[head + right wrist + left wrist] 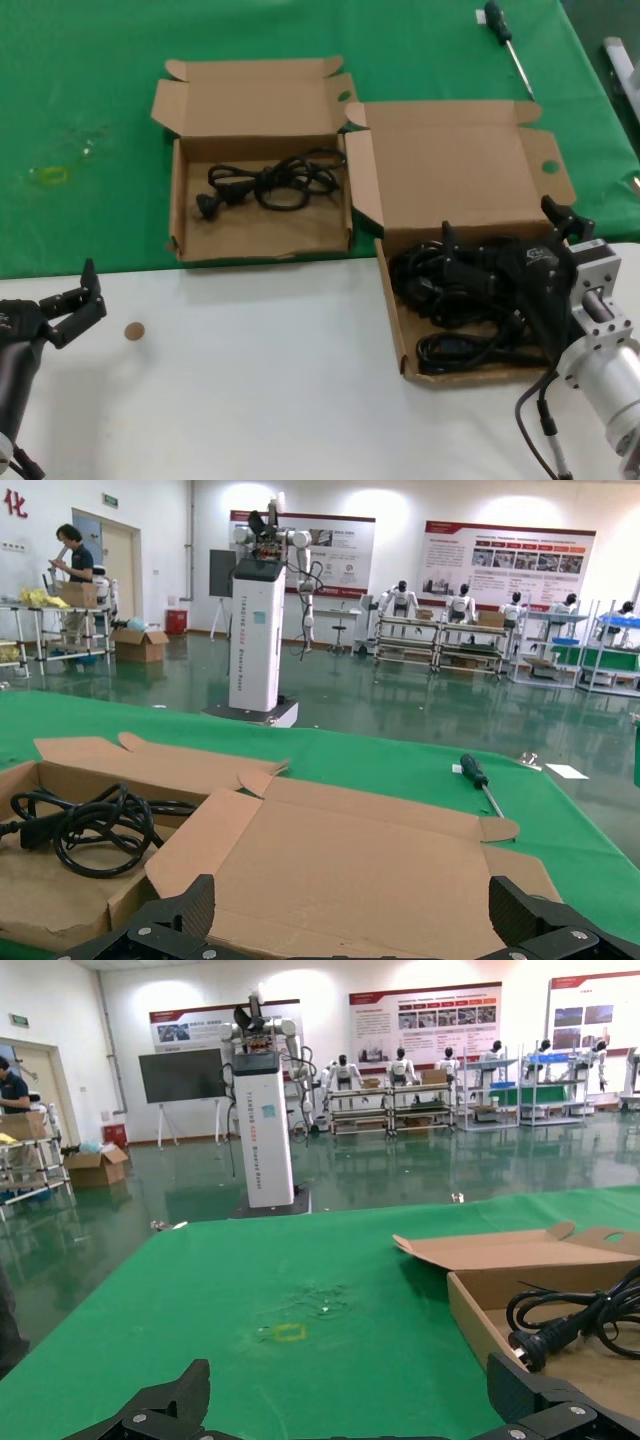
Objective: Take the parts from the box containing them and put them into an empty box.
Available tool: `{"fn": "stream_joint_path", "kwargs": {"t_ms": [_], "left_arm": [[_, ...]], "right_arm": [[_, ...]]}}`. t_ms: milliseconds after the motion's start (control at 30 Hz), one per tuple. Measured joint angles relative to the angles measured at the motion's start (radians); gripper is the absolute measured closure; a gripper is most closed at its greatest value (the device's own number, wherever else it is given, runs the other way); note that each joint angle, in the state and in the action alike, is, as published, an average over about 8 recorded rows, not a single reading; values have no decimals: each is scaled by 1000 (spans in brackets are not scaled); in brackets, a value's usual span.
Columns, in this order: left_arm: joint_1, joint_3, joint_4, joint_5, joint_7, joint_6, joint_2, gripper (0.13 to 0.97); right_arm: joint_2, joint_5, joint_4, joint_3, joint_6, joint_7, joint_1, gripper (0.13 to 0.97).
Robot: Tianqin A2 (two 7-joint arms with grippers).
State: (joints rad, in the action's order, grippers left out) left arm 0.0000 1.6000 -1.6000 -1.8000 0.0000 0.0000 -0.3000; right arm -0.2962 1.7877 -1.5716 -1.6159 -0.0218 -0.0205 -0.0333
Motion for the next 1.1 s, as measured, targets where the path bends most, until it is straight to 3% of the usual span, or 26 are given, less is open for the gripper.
{"fn": "stream_joint_path", "kwargs": {"t_ms": [1100], "left_arm": [[0, 0, 0, 0, 0, 0, 0, 132]], "right_arm": [[0, 0, 0, 0, 0, 0, 0, 129]]}}
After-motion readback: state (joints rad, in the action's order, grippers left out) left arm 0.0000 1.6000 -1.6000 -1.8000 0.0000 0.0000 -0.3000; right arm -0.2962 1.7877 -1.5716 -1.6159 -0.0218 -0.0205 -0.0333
